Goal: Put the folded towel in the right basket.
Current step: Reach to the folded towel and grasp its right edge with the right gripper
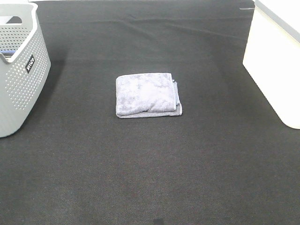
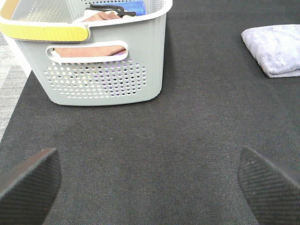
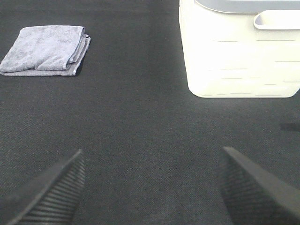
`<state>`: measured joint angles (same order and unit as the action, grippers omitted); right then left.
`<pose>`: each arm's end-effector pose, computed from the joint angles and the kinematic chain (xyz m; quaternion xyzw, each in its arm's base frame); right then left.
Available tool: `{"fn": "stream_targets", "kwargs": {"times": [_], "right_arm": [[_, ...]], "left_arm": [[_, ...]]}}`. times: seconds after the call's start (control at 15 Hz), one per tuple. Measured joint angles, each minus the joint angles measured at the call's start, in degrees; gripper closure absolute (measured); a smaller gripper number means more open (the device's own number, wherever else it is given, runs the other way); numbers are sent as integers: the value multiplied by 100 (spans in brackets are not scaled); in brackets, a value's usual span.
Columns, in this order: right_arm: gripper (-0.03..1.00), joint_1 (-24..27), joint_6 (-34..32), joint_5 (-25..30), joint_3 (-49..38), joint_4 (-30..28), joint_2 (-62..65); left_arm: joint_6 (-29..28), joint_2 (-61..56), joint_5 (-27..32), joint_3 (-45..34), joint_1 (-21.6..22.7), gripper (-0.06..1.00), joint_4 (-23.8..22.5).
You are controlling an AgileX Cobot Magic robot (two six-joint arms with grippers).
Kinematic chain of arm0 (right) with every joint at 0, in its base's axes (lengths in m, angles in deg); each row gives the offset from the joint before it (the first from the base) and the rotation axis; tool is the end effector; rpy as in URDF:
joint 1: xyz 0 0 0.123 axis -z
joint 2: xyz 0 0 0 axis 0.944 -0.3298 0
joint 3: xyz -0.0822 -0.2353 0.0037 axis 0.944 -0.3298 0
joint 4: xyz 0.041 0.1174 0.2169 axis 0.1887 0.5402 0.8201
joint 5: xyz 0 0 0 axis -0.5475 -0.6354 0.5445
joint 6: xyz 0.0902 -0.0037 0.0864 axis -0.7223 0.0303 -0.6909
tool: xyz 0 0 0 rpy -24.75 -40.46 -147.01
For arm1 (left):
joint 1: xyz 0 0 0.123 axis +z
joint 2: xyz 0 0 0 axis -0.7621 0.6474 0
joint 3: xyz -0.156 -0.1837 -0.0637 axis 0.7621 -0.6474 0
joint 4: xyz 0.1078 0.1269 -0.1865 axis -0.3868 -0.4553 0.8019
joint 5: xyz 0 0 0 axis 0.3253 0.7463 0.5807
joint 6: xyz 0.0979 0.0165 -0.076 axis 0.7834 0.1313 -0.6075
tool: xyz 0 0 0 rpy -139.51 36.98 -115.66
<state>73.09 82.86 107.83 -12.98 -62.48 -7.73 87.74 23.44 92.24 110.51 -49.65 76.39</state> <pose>0.0578 0.0160 0.2639 -0.0448 0.8476 0.0370 0.5275 0.0600 0.0000 0.2609 -0.0001 0.8513 0.0000 0.5247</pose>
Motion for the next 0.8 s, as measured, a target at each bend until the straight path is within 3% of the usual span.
{"fn": "stream_targets", "kwargs": {"times": [0.8], "right_arm": [[23, 0, 0, 0, 0, 0, 0]], "left_arm": [[0, 0, 0, 0, 0, -3, 0]]}}
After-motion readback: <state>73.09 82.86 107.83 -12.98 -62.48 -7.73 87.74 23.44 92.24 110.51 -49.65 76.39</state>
